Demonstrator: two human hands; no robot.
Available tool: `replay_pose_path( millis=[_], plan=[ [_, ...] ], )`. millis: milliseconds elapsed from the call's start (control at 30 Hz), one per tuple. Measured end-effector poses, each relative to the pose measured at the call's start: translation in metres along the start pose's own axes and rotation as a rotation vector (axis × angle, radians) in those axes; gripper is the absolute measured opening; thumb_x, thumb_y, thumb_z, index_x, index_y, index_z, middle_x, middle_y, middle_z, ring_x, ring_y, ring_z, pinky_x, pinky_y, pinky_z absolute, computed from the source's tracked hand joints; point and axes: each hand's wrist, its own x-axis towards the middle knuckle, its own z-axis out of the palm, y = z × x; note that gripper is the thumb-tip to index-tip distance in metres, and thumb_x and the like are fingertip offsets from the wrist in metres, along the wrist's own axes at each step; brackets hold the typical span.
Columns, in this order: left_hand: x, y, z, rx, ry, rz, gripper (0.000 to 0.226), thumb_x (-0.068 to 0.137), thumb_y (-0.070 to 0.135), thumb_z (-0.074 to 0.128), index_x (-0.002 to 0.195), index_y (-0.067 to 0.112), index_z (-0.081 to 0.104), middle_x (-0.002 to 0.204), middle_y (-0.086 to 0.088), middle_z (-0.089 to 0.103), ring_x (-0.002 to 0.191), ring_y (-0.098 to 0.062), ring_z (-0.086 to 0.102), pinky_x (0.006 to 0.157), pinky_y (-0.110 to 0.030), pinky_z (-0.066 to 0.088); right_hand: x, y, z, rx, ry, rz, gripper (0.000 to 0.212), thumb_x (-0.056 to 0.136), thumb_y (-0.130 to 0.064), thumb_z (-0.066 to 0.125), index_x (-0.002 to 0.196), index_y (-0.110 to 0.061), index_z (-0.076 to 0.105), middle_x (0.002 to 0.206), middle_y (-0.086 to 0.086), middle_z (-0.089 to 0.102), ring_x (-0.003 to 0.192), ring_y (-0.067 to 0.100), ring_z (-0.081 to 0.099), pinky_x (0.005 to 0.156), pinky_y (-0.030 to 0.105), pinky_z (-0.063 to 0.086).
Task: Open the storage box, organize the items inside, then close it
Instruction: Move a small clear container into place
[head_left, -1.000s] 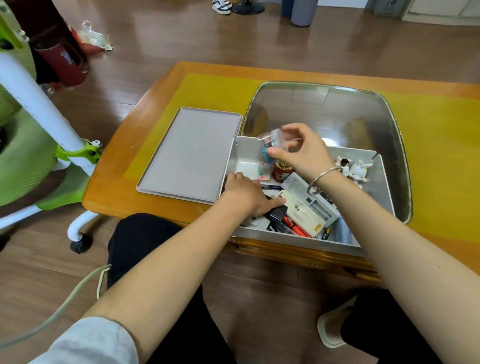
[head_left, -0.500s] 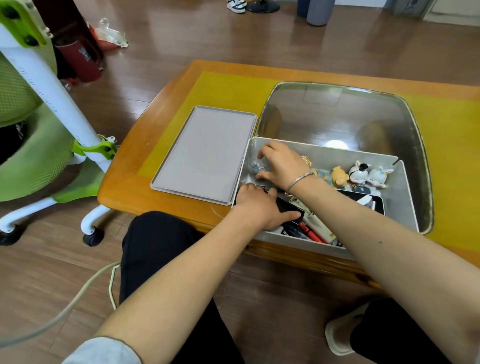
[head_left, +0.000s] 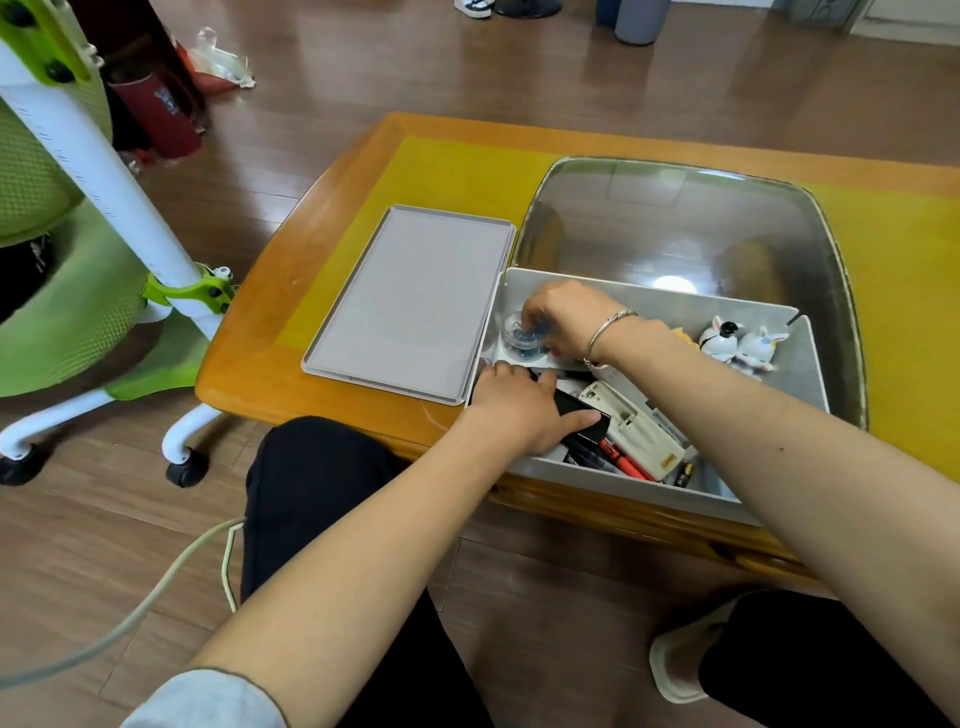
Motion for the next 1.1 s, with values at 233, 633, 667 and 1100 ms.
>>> replay_pose_path(
  millis=[233,633,667,1100],
  plan=[
    [-0.005,-0.007,-0.009,-0.04,0.068,0.035,0.068,0.099,0.056,0.016,0.15,0.013,0.024,0.157,-0.019,0.017,0.144,-0.036,0.012,0.115,-0.047,0.013,-0.028,0.008,-0.018,0.066,0.166,0.081,0.041,0.08,0.003,0.056,0.118,-0.01,0.062,0.12,0.01,0.062,0.114,0.027,0.055,0.097,0.037,0.042],
    [0.009,-0.023,-0.01,0.284,0.183,-0.002,0.069,0.096,0.029,0.04,0.154,0.017,0.003,0.161,-0.008,0.008,0.147,-0.032,0.0,0.111,-0.06,-0.01,-0.066,-0.017,0.029,0.131,-0.068,0.178,0.028,0.097,-0.014,0.037,0.109,-0.004,0.059,0.112,0.017,0.063,0.104,0.033,0.057,0.088,0.038,0.045],
    [0.009,-0.023,-0.01,0.284,0.187,-0.006,0.071,0.096,0.029,0.042,0.154,0.017,0.003,0.16,-0.008,0.01,0.146,-0.031,0.006,0.112,-0.06,-0.008,-0.065,-0.017,0.03,0.148,-0.075,0.184,0.028,0.098,-0.017,0.036,0.11,-0.004,0.058,0.112,0.018,0.063,0.103,0.034,0.057,0.086,0.036,0.045],
    [0.005,-0.018,-0.007,0.23,0.173,0.015,0.066,0.096,0.022,0.035,0.154,0.016,0.003,0.161,-0.012,0.004,0.145,-0.026,0.019,0.112,-0.061,0.0,-0.081,-0.011,0.017,0.294,0.0,0.132,0.035,0.098,-0.018,0.043,0.131,-0.013,0.052,0.137,0.005,0.052,0.127,0.024,0.046,0.107,0.033,0.034]
  ],
)
